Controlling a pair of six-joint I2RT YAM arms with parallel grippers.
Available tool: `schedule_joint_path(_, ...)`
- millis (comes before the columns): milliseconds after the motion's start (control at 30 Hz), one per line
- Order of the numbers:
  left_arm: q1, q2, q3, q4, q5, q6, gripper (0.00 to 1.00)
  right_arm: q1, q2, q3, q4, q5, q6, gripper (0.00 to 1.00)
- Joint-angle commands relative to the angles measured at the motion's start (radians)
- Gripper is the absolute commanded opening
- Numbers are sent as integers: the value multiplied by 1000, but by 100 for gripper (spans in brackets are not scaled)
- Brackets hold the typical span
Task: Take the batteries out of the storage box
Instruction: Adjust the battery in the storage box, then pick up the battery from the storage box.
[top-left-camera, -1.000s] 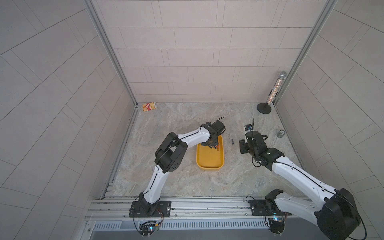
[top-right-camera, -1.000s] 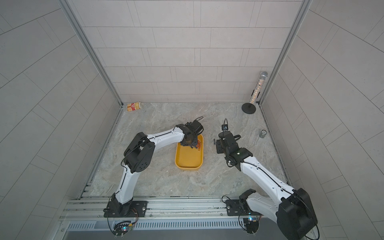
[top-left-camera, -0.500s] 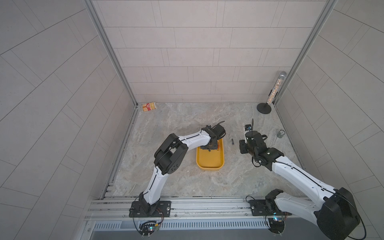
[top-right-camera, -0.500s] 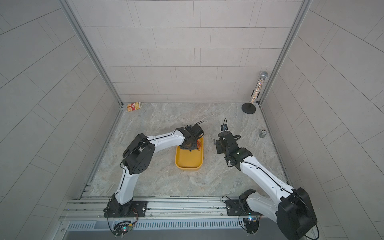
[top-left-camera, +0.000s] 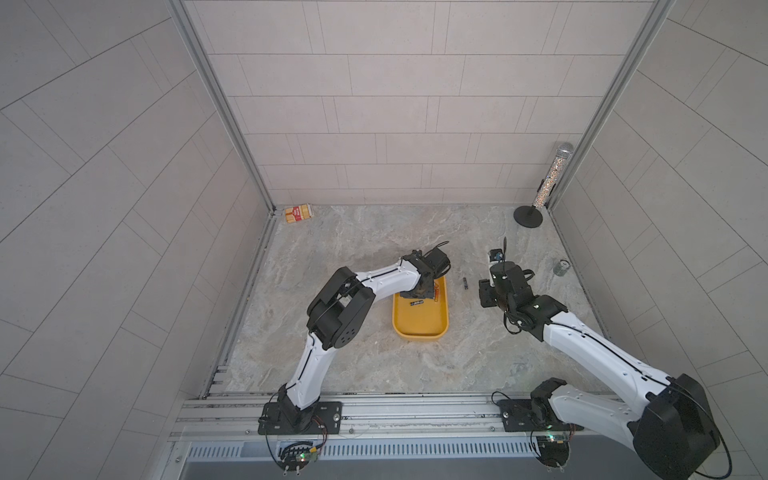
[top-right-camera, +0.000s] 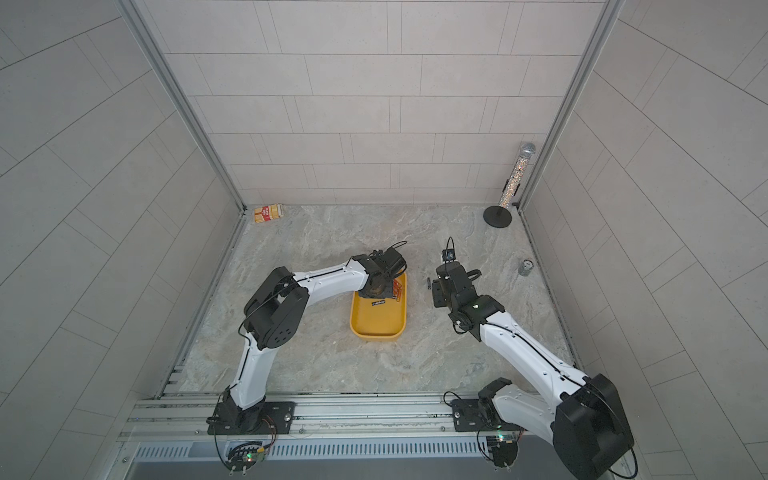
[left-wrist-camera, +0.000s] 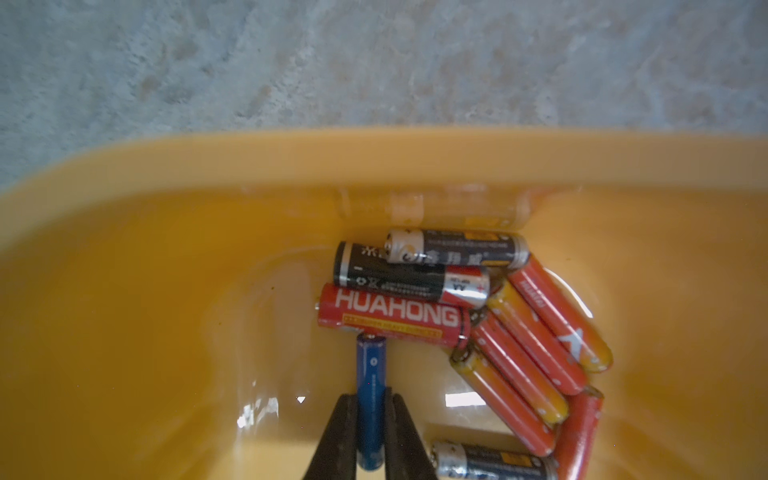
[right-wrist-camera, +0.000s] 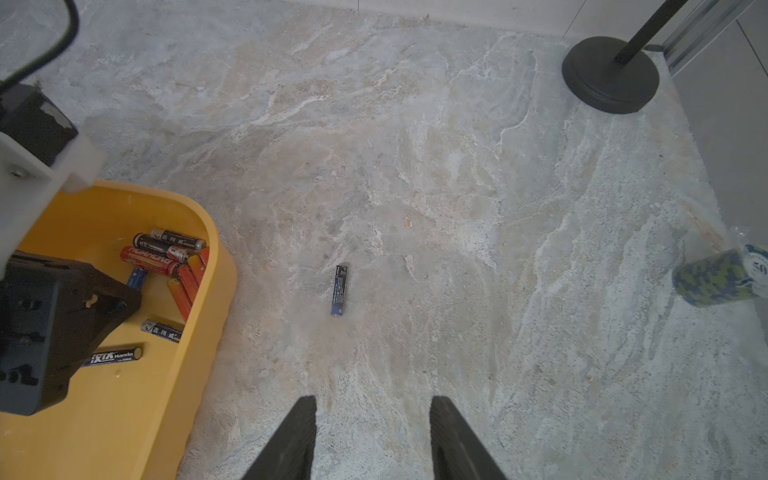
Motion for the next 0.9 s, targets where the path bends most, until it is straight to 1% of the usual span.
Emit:
schedule_joint_path(0,-5,-61,-9,-17,-27,30,12,4,-2,0,-1,21,-2,49)
schedule_joint_path(133,-7,-92,7,-26,-16,76,12,3,-3,7,-9,14,-2,49)
schedule_joint_path(200,-10,-111,6,-18,8,129,12,4,-4,9,-17,14,-1,49)
schedule_joint_path(233,-15,-119,8,-18,22,168,14,3,-7,9,-19,15,-1,49)
schedule_joint_path(367,-30,-117,33,-92,80,306,33,4,-10,8,-26,19,-3,49)
schedule_joint_path(467,-37,-104,44,-168,78,366,38,5,-12,7,-27,18,-1,49)
schedule_joint_path(667,-37,-70,29,-200,68,414,40,4,-15,1,-19,17,10,49)
schedule_joint_path(867,-41,-37,30,-199,80,416,40,4,-18,2,-24,24,3,49)
